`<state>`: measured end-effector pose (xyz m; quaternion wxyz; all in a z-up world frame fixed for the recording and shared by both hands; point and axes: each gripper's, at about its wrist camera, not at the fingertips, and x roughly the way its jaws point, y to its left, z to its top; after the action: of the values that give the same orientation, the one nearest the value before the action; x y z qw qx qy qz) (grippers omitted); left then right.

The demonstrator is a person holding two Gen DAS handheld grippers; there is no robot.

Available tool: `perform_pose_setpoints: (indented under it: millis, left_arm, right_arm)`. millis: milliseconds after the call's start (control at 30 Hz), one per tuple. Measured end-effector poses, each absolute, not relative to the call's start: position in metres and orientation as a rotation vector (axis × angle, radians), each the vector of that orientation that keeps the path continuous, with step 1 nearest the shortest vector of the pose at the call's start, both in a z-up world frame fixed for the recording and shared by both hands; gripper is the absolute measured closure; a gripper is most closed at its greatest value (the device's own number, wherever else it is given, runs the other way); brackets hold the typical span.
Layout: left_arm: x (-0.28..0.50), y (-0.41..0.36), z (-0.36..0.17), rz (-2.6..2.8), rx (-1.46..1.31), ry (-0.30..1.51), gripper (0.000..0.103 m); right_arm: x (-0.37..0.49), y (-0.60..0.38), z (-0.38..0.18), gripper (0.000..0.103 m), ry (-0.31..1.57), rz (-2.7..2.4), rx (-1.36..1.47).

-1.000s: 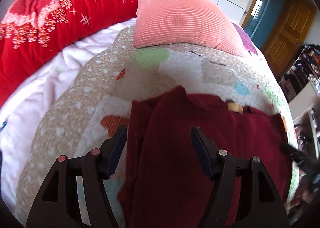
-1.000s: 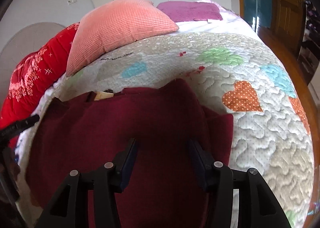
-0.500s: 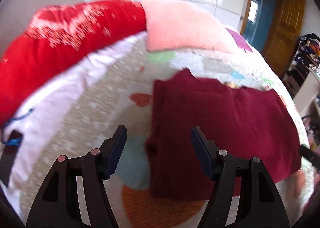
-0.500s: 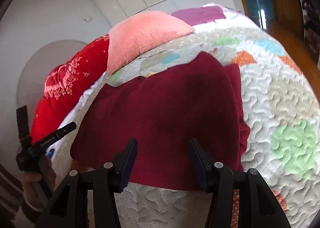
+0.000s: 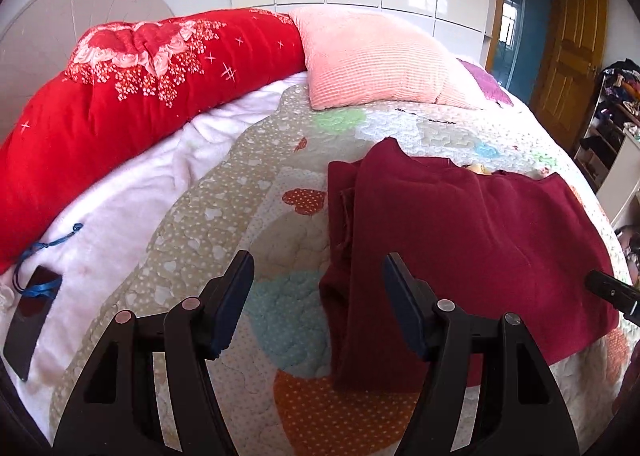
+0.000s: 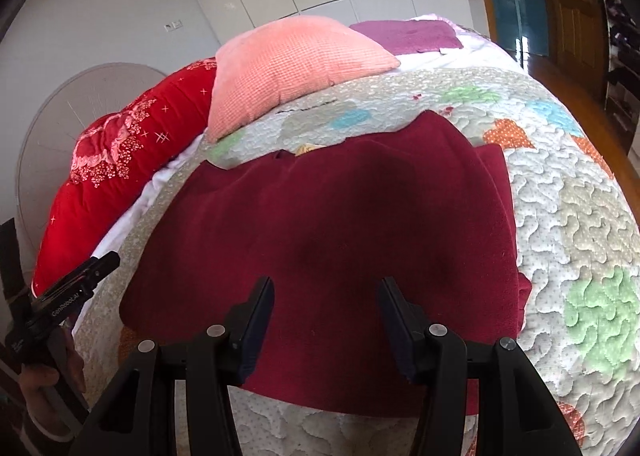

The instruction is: Fold small clothes

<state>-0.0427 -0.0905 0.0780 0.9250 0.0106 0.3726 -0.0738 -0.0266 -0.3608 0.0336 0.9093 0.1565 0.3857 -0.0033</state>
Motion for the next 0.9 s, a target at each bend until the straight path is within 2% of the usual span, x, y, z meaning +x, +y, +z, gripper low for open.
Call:
perform_pose_setpoints:
  millis: [200, 333, 433, 533, 667, 900]
  left_arm:
    - [-0.033, -0.086, 0.067, -0.181, -0.038, 0.801, 0.036]
    - [-0.025, -0.084, 0.053, -0.216, -0.074, 0.832, 0.036]
    - [-0.017, -0.079, 0.039, -0.242, -0.121, 0.873, 0.036]
    - [-0.012, -0.076, 0.032, -0.266, -0.155, 0.899, 0.035]
    - [-0.004, -0.064, 0.022, -0.294, -0.28, 0.946, 0.026]
    - [-0.006, -0.068, 0.022, -0.283, -0.256, 0.922, 0.024]
  right_arm:
    - [-0.022, -0.382, 0.027, 0.051, 0.781, -0.079, 0.343]
    - [-0.009, -0.392, 0.011, 0.051, 0.859, -0.111, 0.331]
    - [-0.009, -0.385, 0.022, 0.051, 0.846, -0.119, 0.318]
    - [-0.001, -0.365, 0.037, 0.051, 0.809, -0.032, 0.325]
    - [0.038, -0.321, 0.051, 0.051, 0.816, 0.136, 0.33]
    - [0.137, -0.234, 0.048, 0.051, 0.866, 0.248, 0.172]
